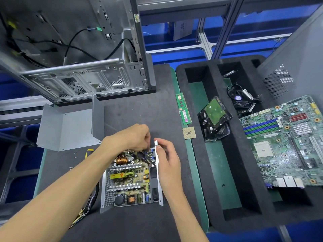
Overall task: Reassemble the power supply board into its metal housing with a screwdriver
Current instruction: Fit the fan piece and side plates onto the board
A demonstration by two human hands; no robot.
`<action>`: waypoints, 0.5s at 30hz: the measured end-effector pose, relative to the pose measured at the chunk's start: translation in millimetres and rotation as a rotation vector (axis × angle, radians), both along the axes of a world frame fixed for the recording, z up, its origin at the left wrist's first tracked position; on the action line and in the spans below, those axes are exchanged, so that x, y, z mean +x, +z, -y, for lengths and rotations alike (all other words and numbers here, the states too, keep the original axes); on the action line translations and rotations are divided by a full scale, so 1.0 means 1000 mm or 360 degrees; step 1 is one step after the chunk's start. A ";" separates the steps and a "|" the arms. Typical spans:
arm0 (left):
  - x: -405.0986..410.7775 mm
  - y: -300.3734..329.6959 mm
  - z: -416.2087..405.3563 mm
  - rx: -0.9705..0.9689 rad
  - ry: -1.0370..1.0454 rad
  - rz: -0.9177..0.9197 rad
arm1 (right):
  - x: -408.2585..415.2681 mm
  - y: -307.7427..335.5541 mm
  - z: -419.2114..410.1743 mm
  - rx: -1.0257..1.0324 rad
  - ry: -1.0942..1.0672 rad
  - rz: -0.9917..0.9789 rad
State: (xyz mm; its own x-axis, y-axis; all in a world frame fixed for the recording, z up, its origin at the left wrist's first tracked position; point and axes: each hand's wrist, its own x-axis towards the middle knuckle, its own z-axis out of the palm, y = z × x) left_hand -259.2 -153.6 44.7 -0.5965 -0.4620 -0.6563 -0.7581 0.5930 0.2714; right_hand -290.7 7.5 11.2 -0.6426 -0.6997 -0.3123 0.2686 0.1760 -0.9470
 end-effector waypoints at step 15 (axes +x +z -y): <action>-0.002 0.000 -0.004 -0.0061 -0.0011 0.0026 | 0.000 0.001 0.000 -0.0005 -0.0011 -0.0006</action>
State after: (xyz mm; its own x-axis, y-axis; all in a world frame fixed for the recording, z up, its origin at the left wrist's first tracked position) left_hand -261.5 -150.0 45.0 -0.5890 -0.4827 -0.6481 -0.7580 0.6081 0.2360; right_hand -290.3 7.1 11.8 -0.6487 -0.6960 -0.3080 0.2665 0.1713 -0.9485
